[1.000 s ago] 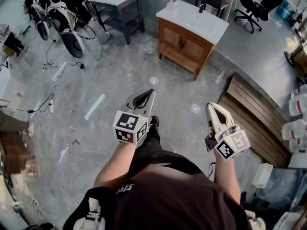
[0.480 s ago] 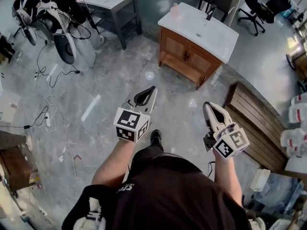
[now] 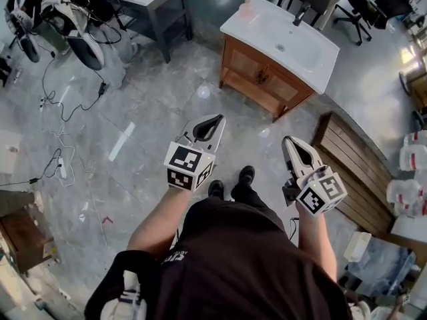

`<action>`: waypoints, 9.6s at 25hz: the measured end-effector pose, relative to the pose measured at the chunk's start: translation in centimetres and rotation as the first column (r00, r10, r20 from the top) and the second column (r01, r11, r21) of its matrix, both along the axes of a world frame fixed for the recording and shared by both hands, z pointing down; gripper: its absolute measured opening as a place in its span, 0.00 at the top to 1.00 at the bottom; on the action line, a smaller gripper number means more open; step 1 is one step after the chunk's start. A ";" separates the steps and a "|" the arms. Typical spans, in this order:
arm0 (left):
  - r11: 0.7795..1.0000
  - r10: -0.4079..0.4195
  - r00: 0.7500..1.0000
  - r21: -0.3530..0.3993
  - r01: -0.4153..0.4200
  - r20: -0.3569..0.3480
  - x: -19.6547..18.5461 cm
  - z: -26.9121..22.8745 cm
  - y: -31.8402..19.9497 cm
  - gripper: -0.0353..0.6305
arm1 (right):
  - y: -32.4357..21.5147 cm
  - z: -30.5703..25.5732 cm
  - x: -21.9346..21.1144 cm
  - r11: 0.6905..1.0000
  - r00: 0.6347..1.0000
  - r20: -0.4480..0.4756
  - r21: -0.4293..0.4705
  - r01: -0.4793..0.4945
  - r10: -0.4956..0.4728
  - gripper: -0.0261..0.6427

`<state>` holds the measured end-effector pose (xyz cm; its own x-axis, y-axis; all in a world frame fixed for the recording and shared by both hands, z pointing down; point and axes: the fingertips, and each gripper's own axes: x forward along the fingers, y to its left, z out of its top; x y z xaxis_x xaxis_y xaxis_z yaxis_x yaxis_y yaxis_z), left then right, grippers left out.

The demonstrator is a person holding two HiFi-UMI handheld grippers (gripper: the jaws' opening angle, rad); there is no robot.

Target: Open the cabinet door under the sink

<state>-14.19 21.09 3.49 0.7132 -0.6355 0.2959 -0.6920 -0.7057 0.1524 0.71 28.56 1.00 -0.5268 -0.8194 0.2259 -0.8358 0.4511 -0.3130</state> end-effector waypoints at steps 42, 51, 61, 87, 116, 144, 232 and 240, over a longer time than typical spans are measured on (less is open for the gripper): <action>0.977 0.158 0.980 -0.161 -0.138 0.119 12.8 12.9 -24.7 0.92 | -28.0 14.4 8.3 0.971 0.995 0.013 -0.222 -0.089 0.094 0.94; 0.972 0.150 0.984 -0.197 -0.129 0.095 12.8 16.8 -27.0 0.92 | -30.5 18.0 7.3 0.963 0.998 -0.024 -0.261 -0.063 0.059 0.94; 0.960 0.174 0.977 -0.243 -0.139 0.126 16.6 30.4 -30.4 0.92 | -35.2 32.2 8.7 0.966 0.998 0.052 -0.255 -0.032 0.046 0.94; 0.959 0.243 0.964 -0.180 -0.221 0.110 26.5 51.4 -36.6 0.91 | -32.9 52.4 14.7 0.947 0.998 0.018 -0.317 -0.053 0.062 0.94; 0.955 0.274 0.942 -0.173 -0.242 0.192 31.2 53.9 -39.5 0.81 | -33.5 51.5 17.5 0.947 0.998 -0.002 -0.315 -0.063 0.066 0.94; 0.919 0.375 0.917 -0.181 -0.350 0.134 27.6 54.0 -37.1 0.81 | -45.4 50.6 13.2 0.982 0.967 -0.200 -0.137 0.133 -0.159 0.78; 0.963 0.235 0.961 -0.172 -0.209 0.147 3.8 47.0 -30.1 0.83 | -36.6 49.0 -3.1 0.945 0.977 -0.115 -0.256 -0.202 0.177 0.88; 0.950 0.273 0.950 -0.198 -0.241 0.151 13.4 48.4 -32.6 0.84 | -36.8 51.2 8.1 0.904 0.946 -0.124 -0.282 -0.323 0.299 0.88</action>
